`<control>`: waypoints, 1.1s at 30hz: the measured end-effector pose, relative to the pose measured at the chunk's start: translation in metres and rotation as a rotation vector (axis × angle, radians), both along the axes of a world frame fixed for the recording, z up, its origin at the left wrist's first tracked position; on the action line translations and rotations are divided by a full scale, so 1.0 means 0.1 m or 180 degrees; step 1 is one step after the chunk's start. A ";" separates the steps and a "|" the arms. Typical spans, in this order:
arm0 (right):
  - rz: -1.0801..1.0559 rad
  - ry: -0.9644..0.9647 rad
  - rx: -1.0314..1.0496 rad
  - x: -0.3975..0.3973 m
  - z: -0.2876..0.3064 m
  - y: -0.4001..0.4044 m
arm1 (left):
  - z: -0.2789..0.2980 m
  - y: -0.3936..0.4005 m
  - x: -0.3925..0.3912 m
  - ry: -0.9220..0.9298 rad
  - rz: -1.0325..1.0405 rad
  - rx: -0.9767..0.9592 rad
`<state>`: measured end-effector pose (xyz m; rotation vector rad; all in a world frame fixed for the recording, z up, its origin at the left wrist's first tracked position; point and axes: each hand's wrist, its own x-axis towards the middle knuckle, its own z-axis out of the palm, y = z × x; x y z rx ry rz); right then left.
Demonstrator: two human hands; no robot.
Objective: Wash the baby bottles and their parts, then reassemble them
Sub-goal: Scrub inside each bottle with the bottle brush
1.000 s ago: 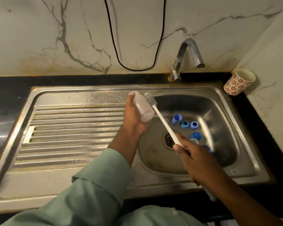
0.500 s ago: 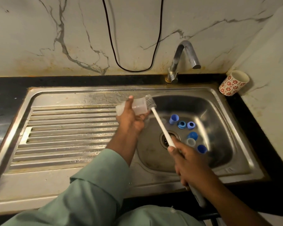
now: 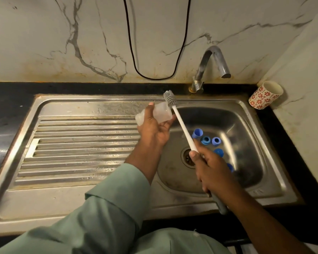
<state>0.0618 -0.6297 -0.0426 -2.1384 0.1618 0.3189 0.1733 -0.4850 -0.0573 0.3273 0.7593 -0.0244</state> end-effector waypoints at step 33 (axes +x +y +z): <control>0.0209 0.0015 0.0375 -0.18 -0.03 -0.10 | -0.08 0.07 0.02 -0.0281 0.0254 -0.0549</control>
